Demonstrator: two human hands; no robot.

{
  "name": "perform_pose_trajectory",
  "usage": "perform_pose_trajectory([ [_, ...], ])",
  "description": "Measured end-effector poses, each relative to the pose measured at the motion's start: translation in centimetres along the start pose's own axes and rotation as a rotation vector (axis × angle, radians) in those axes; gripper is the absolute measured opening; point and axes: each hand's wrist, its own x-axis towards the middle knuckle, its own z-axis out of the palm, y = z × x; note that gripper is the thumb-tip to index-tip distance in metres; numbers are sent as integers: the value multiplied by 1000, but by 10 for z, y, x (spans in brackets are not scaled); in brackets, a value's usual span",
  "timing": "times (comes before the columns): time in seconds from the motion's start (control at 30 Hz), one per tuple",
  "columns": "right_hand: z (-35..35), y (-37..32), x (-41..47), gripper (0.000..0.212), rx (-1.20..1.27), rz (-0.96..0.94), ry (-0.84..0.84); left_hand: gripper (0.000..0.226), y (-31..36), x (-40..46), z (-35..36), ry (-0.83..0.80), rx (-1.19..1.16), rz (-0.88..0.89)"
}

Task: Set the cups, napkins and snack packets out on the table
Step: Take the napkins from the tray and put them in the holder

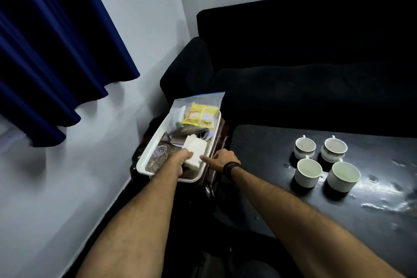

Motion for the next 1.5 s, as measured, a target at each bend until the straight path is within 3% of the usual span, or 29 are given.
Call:
perform_pose_trajectory([
  [0.2, -22, -9, -14, 47, 554, -27, 53, 40, 15, -33, 32, -107, -131, 52],
  [0.3, -50, -2, -22, 19, 526, -51, 169, 38, 19, -55, 57, -173, -196, 59],
  [0.4, -94, 16, -31, 6, 501, -91, 201, 35, 28, -78, 76, -238, -308, 68],
  [0.57, -167, 56, -52, 17, 496, -116, 19, 30, 43, -101, 112, -224, -364, 126],
  [0.67, -203, 85, -69, 8, 705, -52, 54, 13, 44, -115, 145, -224, -339, 143],
  [0.73, -221, 106, -78, 25, 853, -23, 72, 9, 42, -127, 173, -232, -372, 140],
  [0.87, -252, 146, -92, 35, 919, 34, 184, 13, 35, -157, 230, -279, -398, 112],
  [1.03, -309, 212, -118, 39, 749, 87, 395, 22, 19, -191, 289, -398, -103, 125],
  [1.2, -378, 283, -156, 33, 513, 200, 629, 7, 0, -214, 340, -510, 253, 234],
  [1.27, -403, 309, -172, 30, 387, 267, 711, 24, -7, -220, 361, -515, 481, 406],
  [1.37, -428, 343, -192, 35, 269, 350, 830, 50, -20, -230, 380, -471, 1022, 826],
  [1.5, -443, 379, -209, 25, 209, 426, 925, 63, -40, -239, 407, -518, 1271, 1069],
])
